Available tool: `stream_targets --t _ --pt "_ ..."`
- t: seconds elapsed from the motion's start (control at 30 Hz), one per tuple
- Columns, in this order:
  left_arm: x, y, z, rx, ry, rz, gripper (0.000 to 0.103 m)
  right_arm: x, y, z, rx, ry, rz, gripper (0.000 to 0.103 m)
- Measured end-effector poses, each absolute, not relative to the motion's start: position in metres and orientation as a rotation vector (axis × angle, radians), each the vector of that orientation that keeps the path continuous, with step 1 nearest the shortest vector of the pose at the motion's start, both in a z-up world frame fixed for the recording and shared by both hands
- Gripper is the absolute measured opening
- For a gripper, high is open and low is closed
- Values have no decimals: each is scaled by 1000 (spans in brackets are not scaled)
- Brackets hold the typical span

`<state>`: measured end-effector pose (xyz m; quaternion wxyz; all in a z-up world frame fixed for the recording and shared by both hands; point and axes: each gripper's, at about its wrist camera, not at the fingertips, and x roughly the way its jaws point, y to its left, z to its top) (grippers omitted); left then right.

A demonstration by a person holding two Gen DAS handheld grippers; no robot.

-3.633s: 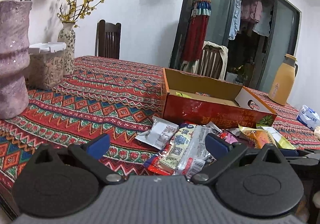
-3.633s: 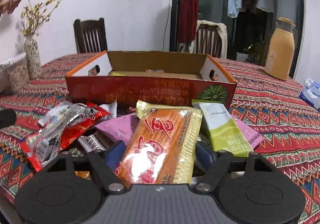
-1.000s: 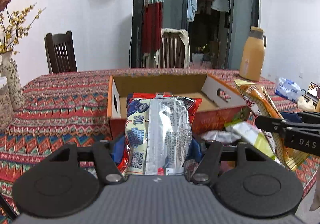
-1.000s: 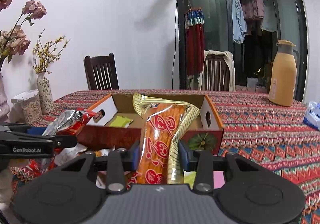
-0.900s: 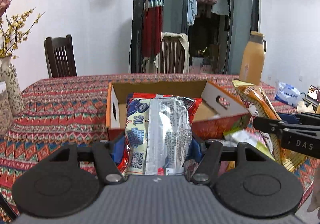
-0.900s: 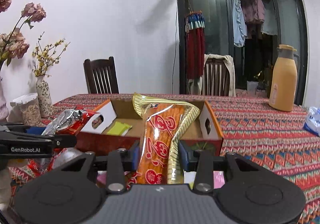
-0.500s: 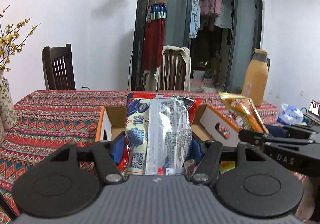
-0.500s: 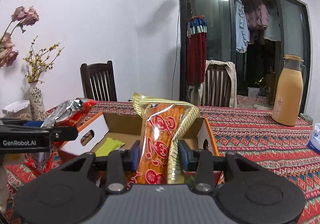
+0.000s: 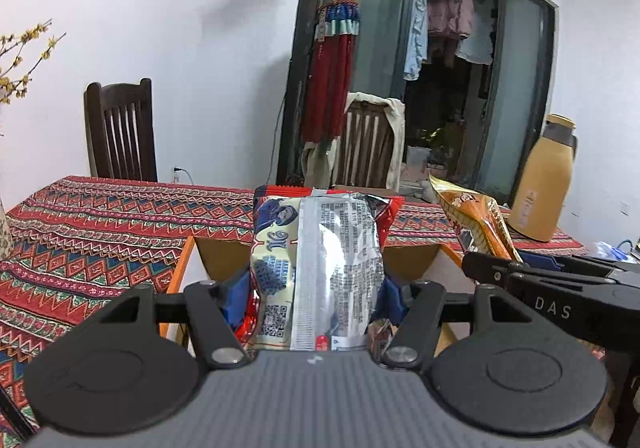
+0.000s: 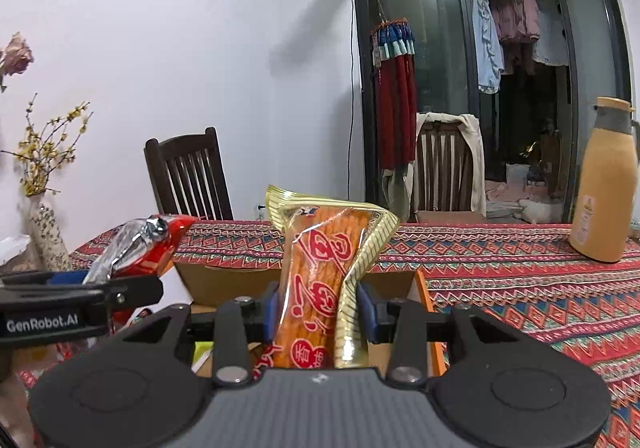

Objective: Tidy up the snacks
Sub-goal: 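Lift both packs over the box and open both tools to drop them in, then withdraw both tools from the box back toward the snack pile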

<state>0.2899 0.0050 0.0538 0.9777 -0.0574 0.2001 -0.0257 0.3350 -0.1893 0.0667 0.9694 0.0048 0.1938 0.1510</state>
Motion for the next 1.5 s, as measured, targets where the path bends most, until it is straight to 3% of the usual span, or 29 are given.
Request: stream_targets --t 0.57,0.63,0.7,0.73,0.77,0.8,0.87,1.5 --pt "293 17 32 -156 415 15 65 359 -186 29 -7 469 332 40" --pt "293 16 31 -160 414 24 68 356 -187 29 -6 466 333 46" --pt "291 18 32 -172 402 31 73 353 -189 29 2 456 325 61" --pt "289 19 32 -178 393 30 81 351 -191 29 6 447 322 64" --pt "287 20 33 -185 383 36 96 349 -191 31 11 441 318 73" --pt "284 20 35 -188 365 52 103 347 -194 32 20 433 314 87" --pt "279 20 37 -190 336 75 103 344 -198 33 42 416 297 103" --pt "280 22 33 -200 360 73 103 327 -204 42 89 362 274 103"
